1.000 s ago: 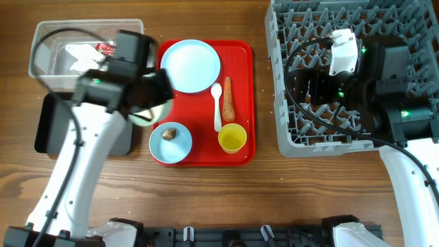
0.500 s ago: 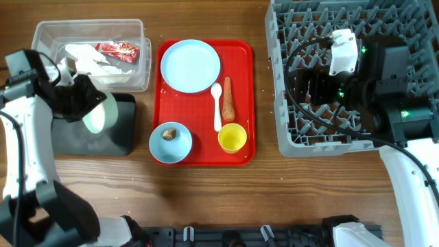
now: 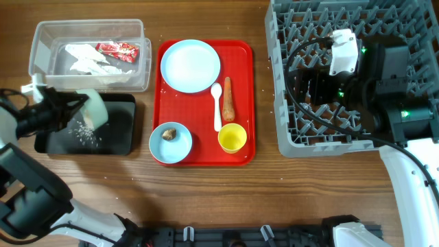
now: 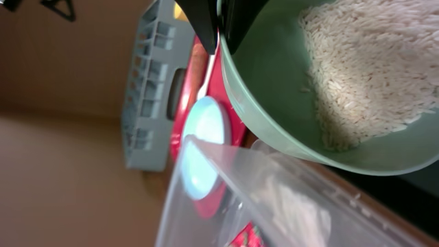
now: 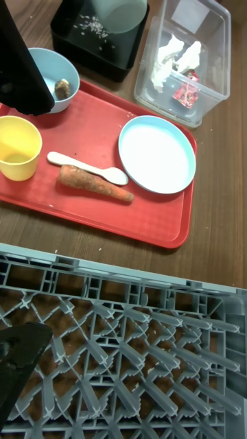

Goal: Sort waste into correct bins and load items into the dishwasher rack
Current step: 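Tip the green bowl over the black tray to pour out the rice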

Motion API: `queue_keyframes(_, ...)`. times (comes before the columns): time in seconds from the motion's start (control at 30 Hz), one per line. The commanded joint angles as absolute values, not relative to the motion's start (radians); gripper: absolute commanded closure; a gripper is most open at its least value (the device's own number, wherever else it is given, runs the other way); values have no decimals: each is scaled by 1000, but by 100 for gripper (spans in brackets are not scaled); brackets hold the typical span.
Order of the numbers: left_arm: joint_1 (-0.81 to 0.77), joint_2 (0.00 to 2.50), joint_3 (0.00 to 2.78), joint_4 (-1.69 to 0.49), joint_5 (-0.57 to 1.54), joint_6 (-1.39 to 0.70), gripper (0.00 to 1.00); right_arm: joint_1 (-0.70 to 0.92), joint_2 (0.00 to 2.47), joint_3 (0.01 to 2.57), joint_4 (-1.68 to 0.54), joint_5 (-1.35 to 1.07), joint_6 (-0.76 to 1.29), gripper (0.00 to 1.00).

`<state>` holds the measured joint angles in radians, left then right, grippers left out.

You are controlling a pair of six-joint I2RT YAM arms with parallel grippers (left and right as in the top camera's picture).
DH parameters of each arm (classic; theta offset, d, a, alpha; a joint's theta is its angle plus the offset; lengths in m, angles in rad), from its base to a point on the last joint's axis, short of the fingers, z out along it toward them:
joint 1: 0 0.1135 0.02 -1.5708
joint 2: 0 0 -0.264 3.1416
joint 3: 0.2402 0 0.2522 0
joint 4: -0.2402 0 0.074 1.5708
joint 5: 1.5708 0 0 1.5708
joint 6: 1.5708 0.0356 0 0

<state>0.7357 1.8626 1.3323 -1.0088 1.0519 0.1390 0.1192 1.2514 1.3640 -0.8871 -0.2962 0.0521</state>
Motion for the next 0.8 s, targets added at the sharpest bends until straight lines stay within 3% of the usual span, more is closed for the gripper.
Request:
queue_keyframes(0.0,818,1867,1327,-1009,1218,180,96,124,1253,1366,-887,-316,64,0)
queue_keyframes(0.3,918,1867,1327,-1010,1477,179,96,124,1253,1366,-888,-316,64,0)
queue_keyframes(0.77,918,1867,1327,-1109,1577,40,96,124,1253,1366,-902,-316,64,0)
